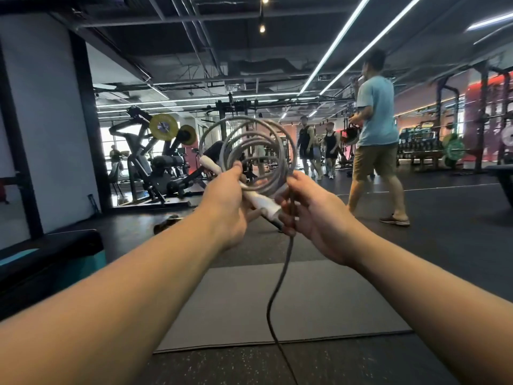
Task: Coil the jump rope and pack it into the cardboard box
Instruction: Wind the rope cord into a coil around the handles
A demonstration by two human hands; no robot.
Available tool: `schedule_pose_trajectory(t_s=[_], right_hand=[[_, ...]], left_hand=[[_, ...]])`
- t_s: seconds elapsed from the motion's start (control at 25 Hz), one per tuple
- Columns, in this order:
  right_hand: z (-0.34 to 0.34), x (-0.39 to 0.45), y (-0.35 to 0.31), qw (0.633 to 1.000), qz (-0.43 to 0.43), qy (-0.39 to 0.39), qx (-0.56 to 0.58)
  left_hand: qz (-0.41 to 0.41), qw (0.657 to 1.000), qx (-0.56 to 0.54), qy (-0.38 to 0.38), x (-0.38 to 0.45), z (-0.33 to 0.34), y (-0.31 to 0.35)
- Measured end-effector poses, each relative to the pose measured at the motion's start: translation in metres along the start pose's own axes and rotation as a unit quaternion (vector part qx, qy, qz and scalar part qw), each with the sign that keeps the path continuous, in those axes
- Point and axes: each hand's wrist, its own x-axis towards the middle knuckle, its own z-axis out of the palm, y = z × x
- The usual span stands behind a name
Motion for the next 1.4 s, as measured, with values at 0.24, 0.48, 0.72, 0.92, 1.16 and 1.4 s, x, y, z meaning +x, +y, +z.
schedule_pose_trajectory(t_s=[0.24,0.48,0.72,0.92,1.16,1.4], right_hand=[[0.028,0.012,-0.008,0.997,-0.081,0.008,-0.017],[0.040,-0.002,0.015,0.987,-0.113,0.103,0.045],[0.045,-0.025,0.021,0.976,-0.010,0.199,-0.090],[0.016,-0.033,0.004,0.975,-0.022,0.031,-0.221],[0.010,-0.029,-0.010,0.855,-0.001,-0.119,-0.505],[0.018,-0.032,-0.026,0.742,0.008,-0.181,-0.645]], left_hand=[[-0.023,0.992,-0.127,0.011,-0.006,0.031,0.010],[-0.025,0.986,-0.166,-0.001,-0.020,0.025,-0.013],[-0.071,0.996,0.022,-0.059,-0.053,0.003,-0.050],[-0.164,0.920,0.325,-0.143,-0.082,-0.031,-0.034],[0.436,0.357,0.822,-0.087,-0.075,-0.021,-0.004],[0.375,0.363,0.844,-0.123,-0.040,-0.007,-0.022]])
